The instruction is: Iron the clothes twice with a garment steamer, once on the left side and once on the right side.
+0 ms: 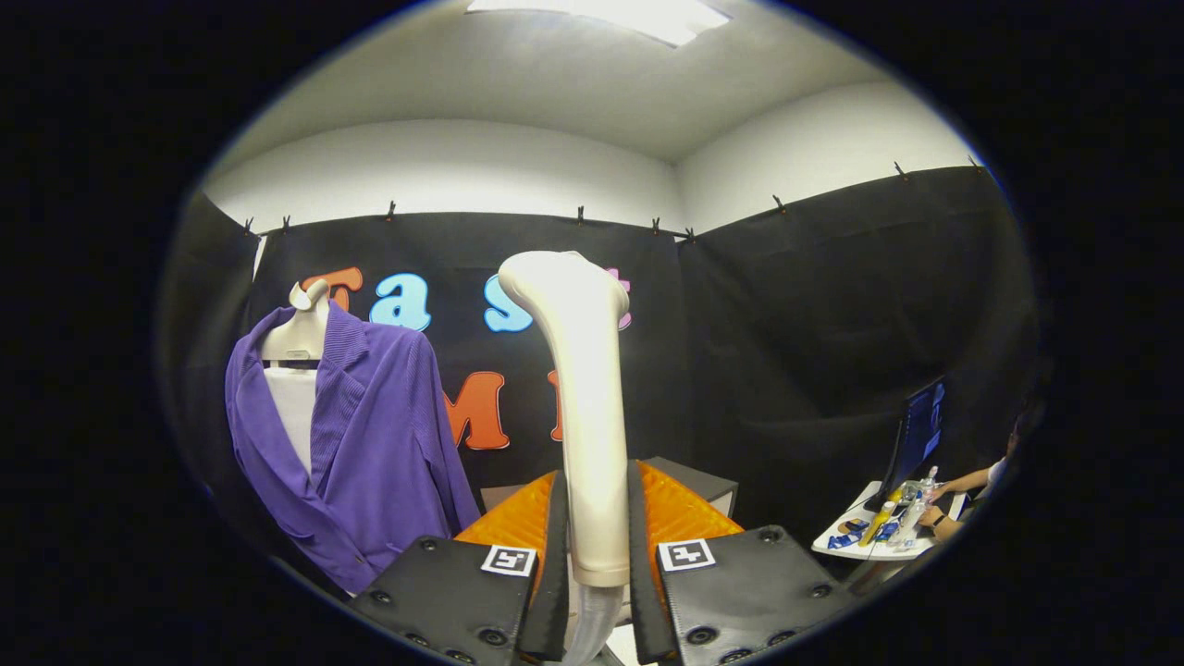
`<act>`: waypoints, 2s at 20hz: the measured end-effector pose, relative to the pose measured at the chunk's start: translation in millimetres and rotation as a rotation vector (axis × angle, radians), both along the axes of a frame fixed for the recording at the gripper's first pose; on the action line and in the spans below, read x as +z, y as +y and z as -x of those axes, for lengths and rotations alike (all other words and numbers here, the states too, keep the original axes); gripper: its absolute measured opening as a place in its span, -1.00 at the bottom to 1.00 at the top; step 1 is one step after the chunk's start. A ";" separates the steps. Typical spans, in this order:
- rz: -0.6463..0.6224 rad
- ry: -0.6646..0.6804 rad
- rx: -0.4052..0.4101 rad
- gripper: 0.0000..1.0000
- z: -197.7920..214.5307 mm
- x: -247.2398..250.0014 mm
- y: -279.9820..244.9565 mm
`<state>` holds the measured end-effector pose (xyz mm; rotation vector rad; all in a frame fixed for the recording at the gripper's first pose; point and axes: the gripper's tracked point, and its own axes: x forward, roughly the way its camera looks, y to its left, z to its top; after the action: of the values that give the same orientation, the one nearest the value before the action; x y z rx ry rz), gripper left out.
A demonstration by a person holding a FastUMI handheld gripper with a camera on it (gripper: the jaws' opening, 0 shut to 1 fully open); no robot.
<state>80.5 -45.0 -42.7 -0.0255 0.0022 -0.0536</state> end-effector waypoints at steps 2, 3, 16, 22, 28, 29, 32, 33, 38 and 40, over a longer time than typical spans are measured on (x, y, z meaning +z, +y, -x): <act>-0.011 0.000 0.014 -0.30 -9.5 1.7 6.6; -0.017 -0.002 0.024 -0.30 -13.6 4.1 10.9; -0.035 -0.003 0.009 -0.30 -37.3 1.7 6.4; -0.040 0.015 0.009 -0.30 -44.0 -5.1 8.2; -0.036 0.025 0.011 -0.30 -46.0 -9.1 9.4; -0.037 0.028 0.012 -0.30 -45.9 -10.2 8.6; -0.038 0.036 0.013 -0.30 -45.5 -13.3 6.9; -0.036 0.037 0.011 -0.30 -44.9 -13.1 5.8; -0.042 0.036 0.011 -0.30 -43.4 -12.3 1.4; -0.045 0.034 0.008 -0.30 -42.5 -10.9 -2.2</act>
<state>122.9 -47.2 -53.6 0.0185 0.0370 -0.0450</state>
